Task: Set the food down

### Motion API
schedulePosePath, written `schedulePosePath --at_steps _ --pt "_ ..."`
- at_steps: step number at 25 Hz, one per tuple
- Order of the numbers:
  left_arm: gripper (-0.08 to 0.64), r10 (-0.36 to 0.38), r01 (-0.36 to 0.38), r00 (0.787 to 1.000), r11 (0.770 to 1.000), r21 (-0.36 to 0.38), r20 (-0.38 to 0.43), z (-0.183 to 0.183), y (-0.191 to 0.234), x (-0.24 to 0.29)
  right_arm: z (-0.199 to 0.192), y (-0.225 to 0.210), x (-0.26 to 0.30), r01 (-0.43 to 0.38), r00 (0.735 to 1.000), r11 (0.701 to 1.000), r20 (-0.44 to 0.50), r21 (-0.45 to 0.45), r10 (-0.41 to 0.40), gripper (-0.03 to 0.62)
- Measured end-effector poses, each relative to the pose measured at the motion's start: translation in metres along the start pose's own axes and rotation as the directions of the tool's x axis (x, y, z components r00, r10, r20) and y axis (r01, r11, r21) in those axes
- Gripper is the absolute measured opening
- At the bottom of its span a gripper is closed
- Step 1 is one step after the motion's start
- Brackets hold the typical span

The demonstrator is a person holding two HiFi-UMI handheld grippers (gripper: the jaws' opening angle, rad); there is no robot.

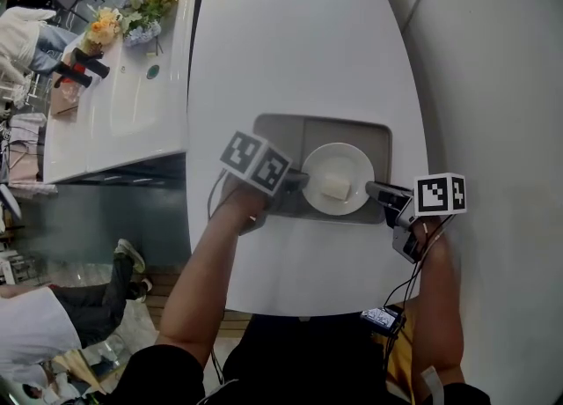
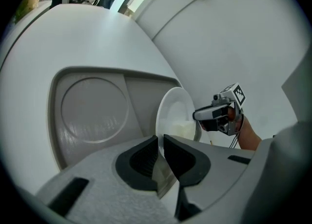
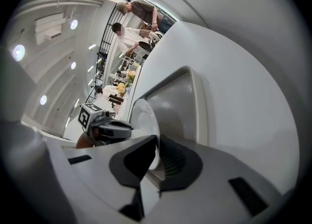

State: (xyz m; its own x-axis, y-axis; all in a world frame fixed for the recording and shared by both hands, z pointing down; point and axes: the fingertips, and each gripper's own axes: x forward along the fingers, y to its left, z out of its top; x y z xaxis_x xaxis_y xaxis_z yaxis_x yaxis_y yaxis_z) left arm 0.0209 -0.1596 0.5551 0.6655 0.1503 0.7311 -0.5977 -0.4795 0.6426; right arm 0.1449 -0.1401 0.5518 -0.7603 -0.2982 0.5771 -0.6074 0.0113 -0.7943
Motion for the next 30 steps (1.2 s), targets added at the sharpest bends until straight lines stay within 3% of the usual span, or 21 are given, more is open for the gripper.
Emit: schedulePosePath --at_steps 7,13,21,30 --pt "0.034 0.045 -0.044 0.999 0.999 0.031 -0.016 -0.0029 0.0035 0.004 -0.0001 -0.0018 0.0024 0.074 0.997 0.994 -0.028 -0.079 -0.077 0.023" --pt "0.044 0.137 -0.138 0.99 0.983 0.118 0.016 -0.0018 0.0008 0.0029 0.0019 -0.0042 0.0022 0.135 0.99 0.977 -0.022 -0.163 -0.141 0.023" --pt "0.071 0.298 -0.301 0.953 0.922 0.245 0.048 -0.0033 -0.0037 0.0034 0.005 -0.0043 0.0009 0.281 0.955 0.876 0.019 -0.391 -0.298 0.054" --pt "0.086 0.409 -0.414 0.908 0.848 0.331 0.086 0.0009 -0.0003 0.0019 0.0062 -0.0022 0.0033 0.354 0.922 0.772 0.057 -0.528 -0.383 0.074"
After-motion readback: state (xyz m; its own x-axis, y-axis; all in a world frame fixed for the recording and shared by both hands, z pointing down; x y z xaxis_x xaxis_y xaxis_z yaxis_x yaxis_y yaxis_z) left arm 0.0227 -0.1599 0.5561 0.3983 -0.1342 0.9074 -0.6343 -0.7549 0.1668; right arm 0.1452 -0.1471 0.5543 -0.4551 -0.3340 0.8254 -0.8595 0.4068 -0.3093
